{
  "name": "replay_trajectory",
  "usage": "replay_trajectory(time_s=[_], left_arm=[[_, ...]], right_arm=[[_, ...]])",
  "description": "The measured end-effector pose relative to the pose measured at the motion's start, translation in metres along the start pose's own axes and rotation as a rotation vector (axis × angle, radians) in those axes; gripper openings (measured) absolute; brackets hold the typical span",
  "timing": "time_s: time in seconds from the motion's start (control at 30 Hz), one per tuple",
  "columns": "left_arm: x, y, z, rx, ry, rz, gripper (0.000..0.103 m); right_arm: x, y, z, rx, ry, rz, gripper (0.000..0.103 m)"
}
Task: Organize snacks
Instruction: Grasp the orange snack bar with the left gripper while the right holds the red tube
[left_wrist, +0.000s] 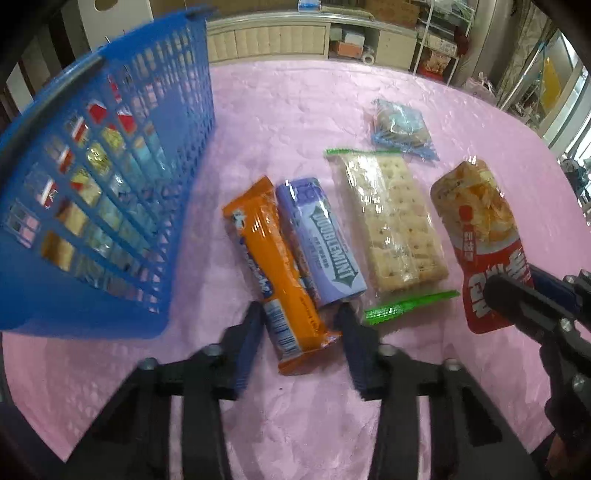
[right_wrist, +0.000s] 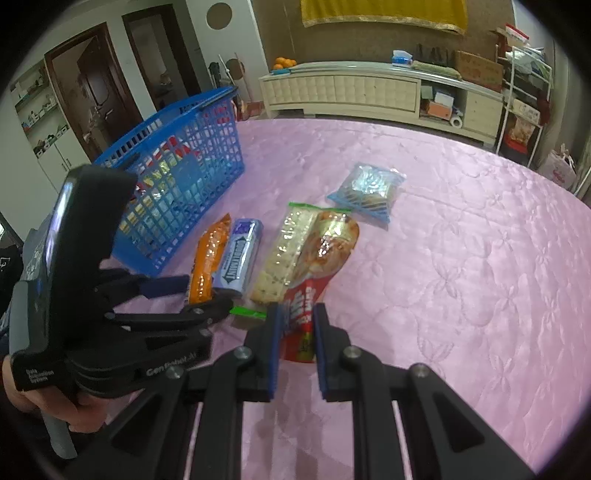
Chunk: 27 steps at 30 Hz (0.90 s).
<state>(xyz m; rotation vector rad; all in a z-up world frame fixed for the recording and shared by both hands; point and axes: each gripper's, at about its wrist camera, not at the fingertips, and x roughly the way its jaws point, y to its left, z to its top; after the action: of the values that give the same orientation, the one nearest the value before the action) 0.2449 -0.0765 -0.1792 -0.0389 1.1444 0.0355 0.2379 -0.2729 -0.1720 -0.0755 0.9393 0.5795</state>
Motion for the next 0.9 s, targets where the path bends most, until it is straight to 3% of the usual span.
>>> replay_trajectory(time_s=[0.1, 0.43, 0.9], left_arm=[[-0.002, 0.002, -0.002, -0.002, 0.001, -0.007, 0.023], [-0.043, 0.005, -0.018, 0.044, -0.07, -0.042, 0.022], [-0.146, 0.033, -0.016, 0.044, -0.258, -0.138, 0.022]], right_arm=[[0.001, -0.002, 0.001, 0.009, 0.004, -0.001, 0.02], [-0.003, 0.01, 0.0, -0.005, 0.021, -0.023, 0.02], [-0.076, 0.059, 0.029, -0.1, -0.097, -0.117, 0.02]])
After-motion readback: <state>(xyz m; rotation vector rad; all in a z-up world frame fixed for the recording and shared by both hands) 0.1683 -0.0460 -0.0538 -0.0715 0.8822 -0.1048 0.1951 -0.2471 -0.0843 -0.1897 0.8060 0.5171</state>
